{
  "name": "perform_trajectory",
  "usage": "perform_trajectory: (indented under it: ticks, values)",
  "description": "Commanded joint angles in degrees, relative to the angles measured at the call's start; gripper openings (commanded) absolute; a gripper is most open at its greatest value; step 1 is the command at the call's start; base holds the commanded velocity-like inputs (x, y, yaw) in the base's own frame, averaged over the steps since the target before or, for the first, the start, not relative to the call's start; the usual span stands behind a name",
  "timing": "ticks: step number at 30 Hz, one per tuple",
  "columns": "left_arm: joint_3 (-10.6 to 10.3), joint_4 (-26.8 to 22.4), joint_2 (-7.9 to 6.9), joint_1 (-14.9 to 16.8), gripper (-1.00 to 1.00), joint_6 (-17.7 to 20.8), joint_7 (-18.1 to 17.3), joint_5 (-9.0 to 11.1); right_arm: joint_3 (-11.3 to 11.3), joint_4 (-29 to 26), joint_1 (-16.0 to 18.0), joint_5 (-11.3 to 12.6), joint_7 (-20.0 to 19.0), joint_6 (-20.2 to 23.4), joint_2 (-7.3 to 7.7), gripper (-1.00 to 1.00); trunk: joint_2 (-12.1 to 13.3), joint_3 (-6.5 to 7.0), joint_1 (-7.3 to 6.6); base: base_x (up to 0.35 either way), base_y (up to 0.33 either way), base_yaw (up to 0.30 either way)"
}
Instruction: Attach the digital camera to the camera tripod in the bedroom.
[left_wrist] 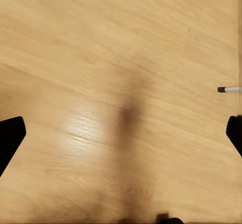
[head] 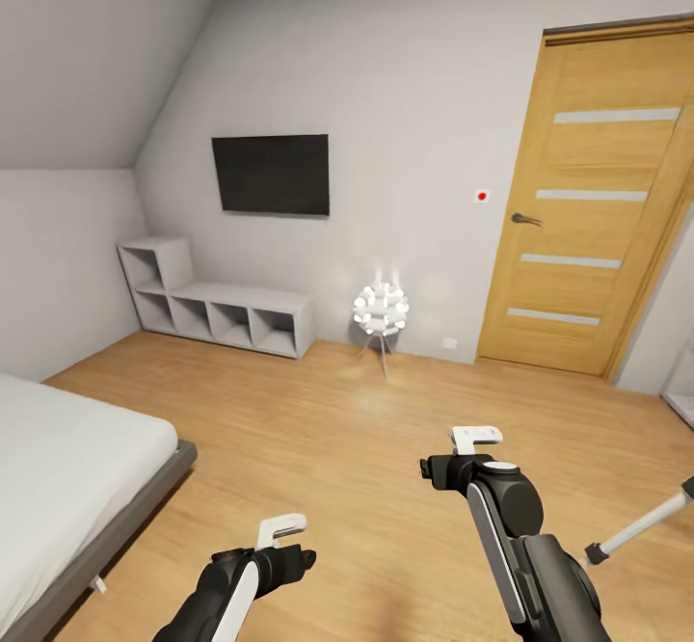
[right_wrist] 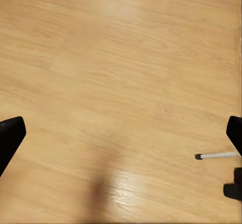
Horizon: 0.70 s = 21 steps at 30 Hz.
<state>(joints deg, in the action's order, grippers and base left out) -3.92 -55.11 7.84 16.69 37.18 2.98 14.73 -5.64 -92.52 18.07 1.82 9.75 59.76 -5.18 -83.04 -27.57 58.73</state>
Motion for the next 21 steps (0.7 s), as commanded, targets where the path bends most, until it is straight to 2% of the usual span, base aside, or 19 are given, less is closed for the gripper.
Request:
perform_trajectory:
  ticks: [1,14,21]
  values:
    - [0.0,-0.1,-0.01,0.0,1.00,0.3,0.3,0.5,-0.1,0.0,0.1,0.2,0.4,0.2,-0.01,1.00,0.0,-0.06,0.00,-0.007,0.019,-0.280]
    - [0.0,-0.1,-0.02,0.0,1.00,0.2,0.3,0.5,-0.1,0.0,0.0,0.2,0.4,0.2,-0.01,1.00,0.0,-0.06,0.00,-0.002,0.000,-0.280]
    - [0.0,-0.2,-0.09,0.0,1.00,0.3,0.4,0.4,-0.1,0.0,0.0,0.2,0.4,0.2,-0.01,1.00,0.0,-0.06,0.00,0.000,-0.167,-0.280]
